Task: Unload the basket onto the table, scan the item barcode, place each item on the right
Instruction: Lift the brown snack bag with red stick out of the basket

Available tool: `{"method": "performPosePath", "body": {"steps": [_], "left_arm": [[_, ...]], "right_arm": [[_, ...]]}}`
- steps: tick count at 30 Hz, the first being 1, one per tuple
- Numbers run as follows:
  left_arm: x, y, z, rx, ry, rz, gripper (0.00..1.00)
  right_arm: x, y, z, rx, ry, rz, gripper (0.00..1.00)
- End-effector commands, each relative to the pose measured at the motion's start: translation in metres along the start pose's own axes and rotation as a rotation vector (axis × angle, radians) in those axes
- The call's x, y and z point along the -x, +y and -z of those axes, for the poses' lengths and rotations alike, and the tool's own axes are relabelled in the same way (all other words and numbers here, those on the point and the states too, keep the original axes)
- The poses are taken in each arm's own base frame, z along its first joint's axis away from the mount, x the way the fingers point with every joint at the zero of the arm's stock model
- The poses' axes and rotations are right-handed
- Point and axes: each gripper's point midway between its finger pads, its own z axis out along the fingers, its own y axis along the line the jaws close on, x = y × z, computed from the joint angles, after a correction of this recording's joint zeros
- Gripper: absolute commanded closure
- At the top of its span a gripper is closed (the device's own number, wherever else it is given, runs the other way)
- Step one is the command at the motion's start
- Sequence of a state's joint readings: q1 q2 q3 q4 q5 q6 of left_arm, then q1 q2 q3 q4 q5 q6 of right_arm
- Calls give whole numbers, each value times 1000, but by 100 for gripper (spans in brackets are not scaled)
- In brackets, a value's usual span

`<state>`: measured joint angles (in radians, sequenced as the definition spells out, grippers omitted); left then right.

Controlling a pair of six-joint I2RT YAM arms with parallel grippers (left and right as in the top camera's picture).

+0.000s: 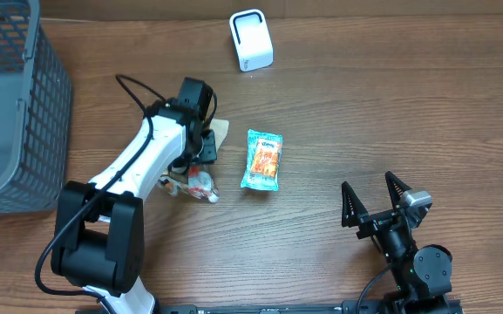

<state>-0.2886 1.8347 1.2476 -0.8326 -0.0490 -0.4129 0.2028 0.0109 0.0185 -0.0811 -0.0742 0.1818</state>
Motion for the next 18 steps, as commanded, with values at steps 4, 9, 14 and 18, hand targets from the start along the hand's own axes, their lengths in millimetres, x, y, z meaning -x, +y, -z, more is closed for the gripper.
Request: {"method": "performPosePath", "body": {"steps": [4,9,14,18], "left_arm": [[-10,-1,-10,-13,16,3,35],[-6,-2,-7,-21,10,-13,27],[10,0,18,-29,6,6,20],[26,1,47,-35,-10,20,10]], "right_arm": [[-2,-1,0,-3,-2,8,0],[-2,-1,0,-3,-2,8,0],[-2,-1,0,-3,-2,8,0],[-2,-1,0,-3,-2,8,0]]}}
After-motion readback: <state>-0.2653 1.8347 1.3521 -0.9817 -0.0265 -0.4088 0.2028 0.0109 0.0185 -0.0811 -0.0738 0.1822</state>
